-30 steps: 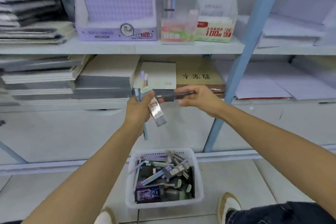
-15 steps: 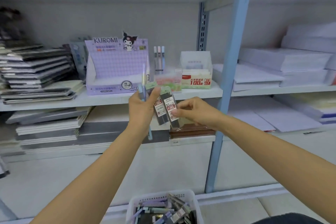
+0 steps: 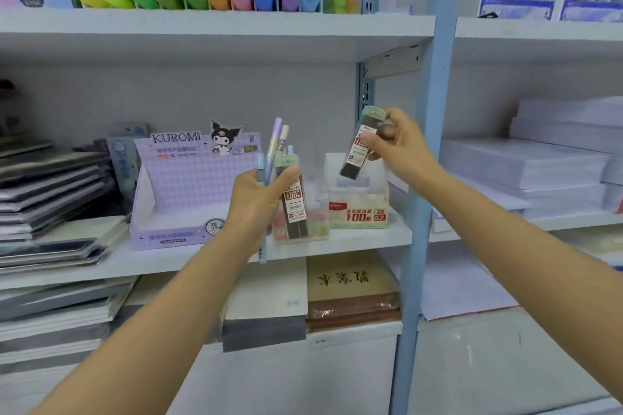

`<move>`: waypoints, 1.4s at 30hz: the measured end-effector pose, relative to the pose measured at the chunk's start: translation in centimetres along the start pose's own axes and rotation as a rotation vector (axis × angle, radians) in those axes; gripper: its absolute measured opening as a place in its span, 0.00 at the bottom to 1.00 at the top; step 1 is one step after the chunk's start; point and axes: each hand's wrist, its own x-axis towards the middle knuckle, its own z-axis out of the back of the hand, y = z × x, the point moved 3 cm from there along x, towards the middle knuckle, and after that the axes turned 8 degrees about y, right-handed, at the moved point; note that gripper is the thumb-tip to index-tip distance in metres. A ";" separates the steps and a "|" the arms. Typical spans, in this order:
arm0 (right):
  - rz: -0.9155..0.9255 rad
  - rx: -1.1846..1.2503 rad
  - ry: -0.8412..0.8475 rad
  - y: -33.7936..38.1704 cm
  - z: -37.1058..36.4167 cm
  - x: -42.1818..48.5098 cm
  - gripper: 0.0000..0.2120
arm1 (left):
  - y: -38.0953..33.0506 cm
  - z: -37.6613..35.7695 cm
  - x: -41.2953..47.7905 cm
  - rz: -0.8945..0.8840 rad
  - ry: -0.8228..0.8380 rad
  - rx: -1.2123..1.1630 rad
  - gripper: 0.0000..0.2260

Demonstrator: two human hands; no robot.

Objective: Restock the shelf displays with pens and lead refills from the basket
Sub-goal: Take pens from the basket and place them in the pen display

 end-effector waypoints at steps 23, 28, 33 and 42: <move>-0.044 -0.638 0.205 -7.3 -4.2 6.4 0.18 | 1.9 0.4 4.3 -0.053 0.036 0.016 0.16; 0.075 -0.311 0.183 -3.3 -4.1 5.4 0.11 | 1.6 0.0 4.2 -0.063 0.039 0.027 0.21; -0.024 0.046 0.523 -0.8 -5.5 3.4 0.09 | 1.1 -1.1 4.1 -0.094 0.090 0.057 0.17; -0.037 -0.097 0.110 -1.0 -2.0 4.6 0.04 | 0.7 -0.7 3.8 -0.003 0.014 0.053 0.07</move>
